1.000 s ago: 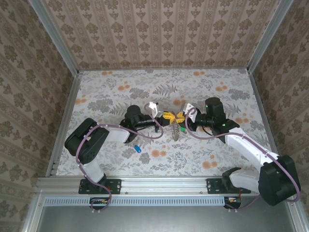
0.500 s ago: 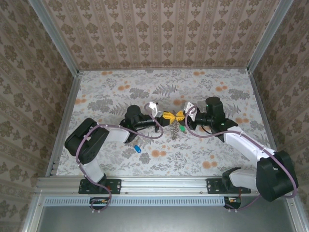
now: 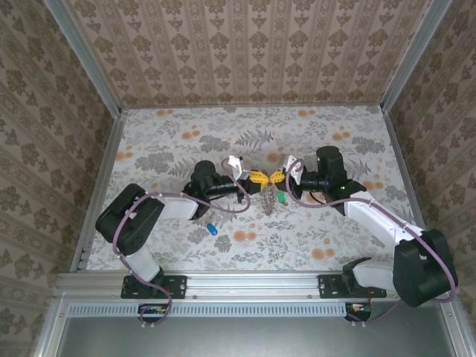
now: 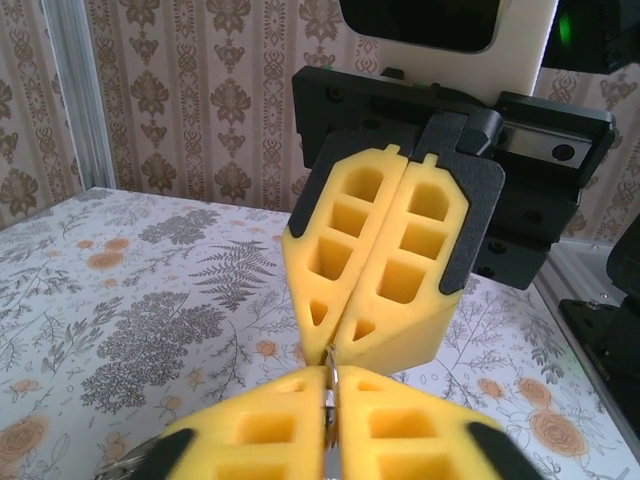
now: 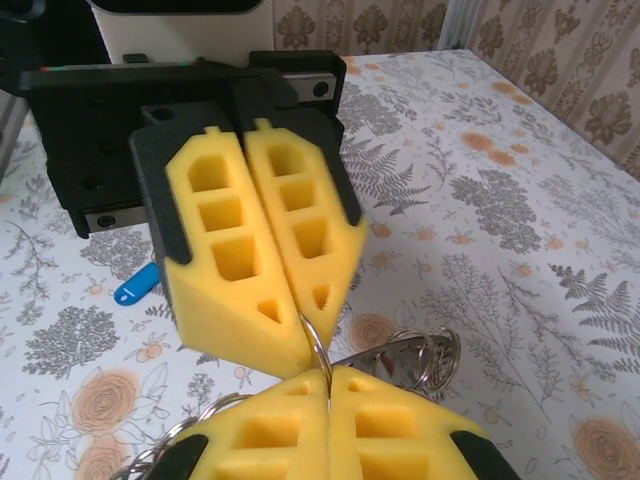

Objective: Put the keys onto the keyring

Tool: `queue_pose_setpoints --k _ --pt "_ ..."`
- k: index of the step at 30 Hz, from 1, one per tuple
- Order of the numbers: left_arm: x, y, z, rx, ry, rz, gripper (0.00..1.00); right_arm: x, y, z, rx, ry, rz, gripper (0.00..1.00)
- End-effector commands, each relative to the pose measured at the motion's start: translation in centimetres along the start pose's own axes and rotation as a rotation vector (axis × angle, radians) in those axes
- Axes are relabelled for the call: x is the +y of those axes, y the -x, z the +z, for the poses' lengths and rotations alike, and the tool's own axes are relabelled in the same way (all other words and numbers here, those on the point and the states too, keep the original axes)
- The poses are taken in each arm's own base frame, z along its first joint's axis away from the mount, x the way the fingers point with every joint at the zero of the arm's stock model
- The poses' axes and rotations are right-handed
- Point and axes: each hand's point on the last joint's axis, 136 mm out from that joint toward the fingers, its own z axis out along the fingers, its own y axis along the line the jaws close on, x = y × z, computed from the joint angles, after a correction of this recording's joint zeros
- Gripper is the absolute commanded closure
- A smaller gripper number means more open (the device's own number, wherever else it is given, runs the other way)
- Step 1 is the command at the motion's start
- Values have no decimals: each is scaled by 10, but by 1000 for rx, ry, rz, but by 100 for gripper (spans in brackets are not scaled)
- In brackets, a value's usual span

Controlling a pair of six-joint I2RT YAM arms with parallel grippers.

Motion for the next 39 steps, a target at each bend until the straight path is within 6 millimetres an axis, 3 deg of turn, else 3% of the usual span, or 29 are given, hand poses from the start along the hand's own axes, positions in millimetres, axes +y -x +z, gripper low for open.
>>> queue_pose_setpoints --k 1,8,16,25,39 --pt "-7 15 -2 9 -18 63 81 0 12 -10 24 -8 -50 100" --pt "-6 -12 -10 204 11 67 69 6 11 -21 124 -28 -130 100" --pt "-12 -10 -10 268 2 108 61 14 6 -21 243 -35 -177 100" --pt "-19 -11 -1 275 -11 136 63 21 2 -20 367 -21 -225 100" --pt "-24 -9 7 251 -40 145 71 27 9 -14 350 7 -211 100"
